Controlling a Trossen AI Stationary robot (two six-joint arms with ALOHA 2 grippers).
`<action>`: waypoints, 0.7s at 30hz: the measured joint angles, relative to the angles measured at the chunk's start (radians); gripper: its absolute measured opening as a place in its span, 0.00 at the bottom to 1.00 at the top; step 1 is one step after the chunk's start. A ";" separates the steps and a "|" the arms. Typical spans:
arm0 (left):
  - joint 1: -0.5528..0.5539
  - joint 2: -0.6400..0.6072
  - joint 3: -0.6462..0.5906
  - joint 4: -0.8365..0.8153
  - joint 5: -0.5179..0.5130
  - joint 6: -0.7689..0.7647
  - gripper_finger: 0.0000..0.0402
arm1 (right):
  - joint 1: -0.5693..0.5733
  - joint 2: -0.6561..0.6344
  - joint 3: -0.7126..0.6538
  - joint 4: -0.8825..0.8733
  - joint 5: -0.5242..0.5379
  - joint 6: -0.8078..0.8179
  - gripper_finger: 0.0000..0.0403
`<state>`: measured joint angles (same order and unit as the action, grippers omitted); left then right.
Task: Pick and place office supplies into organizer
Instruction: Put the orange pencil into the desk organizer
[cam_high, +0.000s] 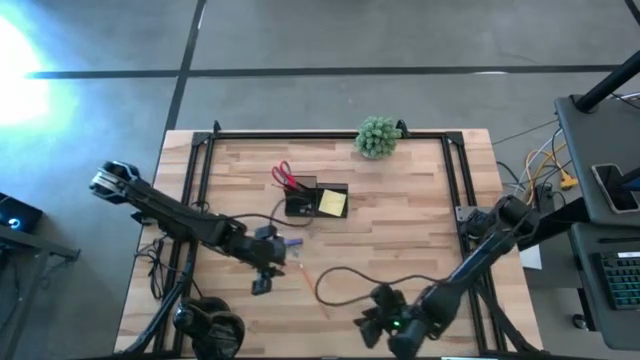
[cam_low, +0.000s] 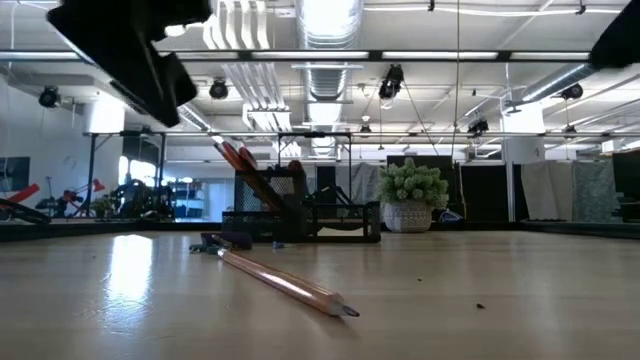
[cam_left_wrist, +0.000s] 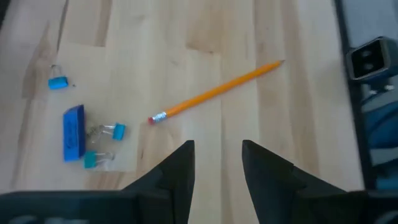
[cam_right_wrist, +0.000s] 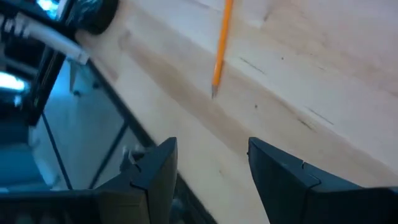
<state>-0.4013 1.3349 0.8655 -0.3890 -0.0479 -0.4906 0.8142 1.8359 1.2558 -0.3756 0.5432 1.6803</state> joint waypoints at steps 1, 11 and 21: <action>-0.001 -0.021 -0.033 0.038 0.000 -0.002 0.29 | -0.009 0.014 -0.001 0.017 -0.003 0.028 0.46; -0.004 -0.141 -0.248 0.273 0.008 0.029 0.29 | -0.092 0.226 0.145 0.166 -0.094 0.153 0.36; -0.006 -0.153 -0.279 0.278 0.015 0.084 0.29 | -0.133 0.414 0.525 -0.335 -0.125 0.117 0.09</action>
<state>-0.4076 1.1824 0.5868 -0.1112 -0.0326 -0.4069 0.6817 2.2496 1.7806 -0.7103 0.4185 1.7972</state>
